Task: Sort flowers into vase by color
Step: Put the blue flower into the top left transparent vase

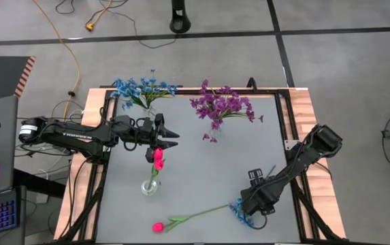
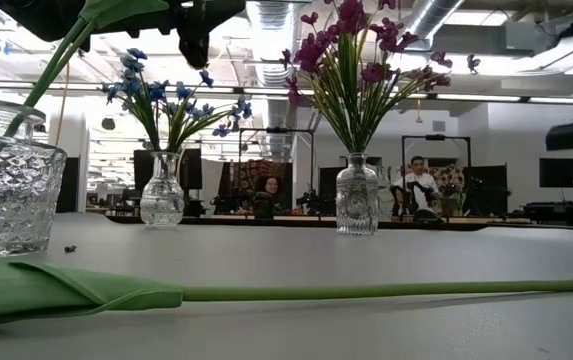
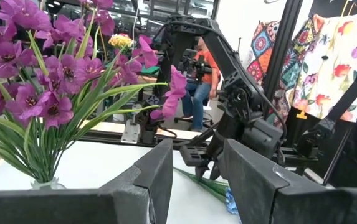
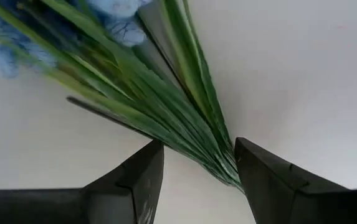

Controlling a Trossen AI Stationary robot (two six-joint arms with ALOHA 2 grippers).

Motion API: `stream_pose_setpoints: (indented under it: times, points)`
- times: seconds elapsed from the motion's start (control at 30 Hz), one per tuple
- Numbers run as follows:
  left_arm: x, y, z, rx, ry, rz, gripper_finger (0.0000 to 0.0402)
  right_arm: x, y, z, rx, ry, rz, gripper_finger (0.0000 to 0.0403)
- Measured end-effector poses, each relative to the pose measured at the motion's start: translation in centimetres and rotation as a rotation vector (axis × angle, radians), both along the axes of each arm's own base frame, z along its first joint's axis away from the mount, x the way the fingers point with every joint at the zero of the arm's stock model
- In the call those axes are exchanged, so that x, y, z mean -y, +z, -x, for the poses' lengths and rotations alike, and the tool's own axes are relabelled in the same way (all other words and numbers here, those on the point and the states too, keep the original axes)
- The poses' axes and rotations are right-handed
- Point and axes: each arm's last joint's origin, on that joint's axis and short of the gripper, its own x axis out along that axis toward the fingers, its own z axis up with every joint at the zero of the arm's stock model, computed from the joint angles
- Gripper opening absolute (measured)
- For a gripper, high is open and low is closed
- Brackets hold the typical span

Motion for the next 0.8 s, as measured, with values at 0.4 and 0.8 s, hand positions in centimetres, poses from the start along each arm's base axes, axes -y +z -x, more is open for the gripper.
stream_pose_setpoints:
  times: [0.4,0.8]
  points:
    - [0.0,0.0,0.0,0.001,0.000,0.000,0.0129,0.0,-0.9,-0.4,-0.075,0.047,-0.052,0.0145]
    - [0.0,0.0,0.0,0.002,0.000,0.000,0.0129,0.7,0.0,-1.1,-0.106,0.037,-0.027,0.0033]
